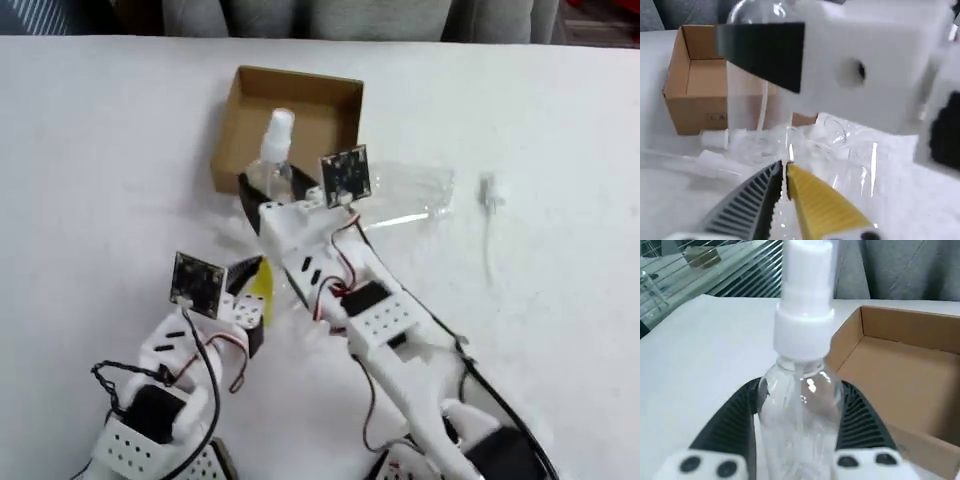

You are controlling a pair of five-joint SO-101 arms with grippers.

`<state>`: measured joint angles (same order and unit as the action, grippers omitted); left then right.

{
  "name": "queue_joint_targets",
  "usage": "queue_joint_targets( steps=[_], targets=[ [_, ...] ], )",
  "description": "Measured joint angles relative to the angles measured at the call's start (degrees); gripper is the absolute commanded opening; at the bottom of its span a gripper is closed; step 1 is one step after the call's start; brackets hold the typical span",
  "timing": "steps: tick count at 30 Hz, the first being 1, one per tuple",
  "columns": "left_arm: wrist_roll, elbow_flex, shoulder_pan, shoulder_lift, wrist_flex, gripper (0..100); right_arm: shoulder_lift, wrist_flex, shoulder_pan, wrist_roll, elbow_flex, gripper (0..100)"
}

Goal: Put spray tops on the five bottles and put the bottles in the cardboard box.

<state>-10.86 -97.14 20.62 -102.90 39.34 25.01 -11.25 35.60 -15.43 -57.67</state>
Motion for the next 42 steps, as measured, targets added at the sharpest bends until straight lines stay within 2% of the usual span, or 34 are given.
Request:
queue_joint_targets(
  steps=[5,12,17,20,23,26,31,42],
  targets=[
    [0.00,0.00,-0.09,0.00,0.00,2,6.86,9.32,-0.35,0.00,-0.09,1.5],
    [0.00,0.00,-3.96,0.00,0.00,2,8.00,9.58,-7.65,0.00,-0.09,1.5],
    [0.00,0.00,-5.80,0.00,0.00,2,8.35,9.58,-8.97,0.00,-0.09,1.5],
    [-0.26,0.00,-5.36,0.00,0.00,2,8.35,6.42,-7.21,0.00,-0.09,1.5],
    [-0.26,0.00,-1.76,0.00,0.00,2,8.00,3.34,-3.34,0.00,-0.09,1.5],
    [-0.26,0.00,1.23,0.00,0.00,2,7.91,2.81,0.35,0.00,-0.35,1.5],
    [-0.26,0.00,1.58,0.00,0.00,2,11.78,3.78,2.81,0.00,-6.15,1.5],
    [-0.35,0.00,1.85,0.00,0.00,2,35.16,23.65,5.27,0.00,-9.85,1.5]
  ],
)
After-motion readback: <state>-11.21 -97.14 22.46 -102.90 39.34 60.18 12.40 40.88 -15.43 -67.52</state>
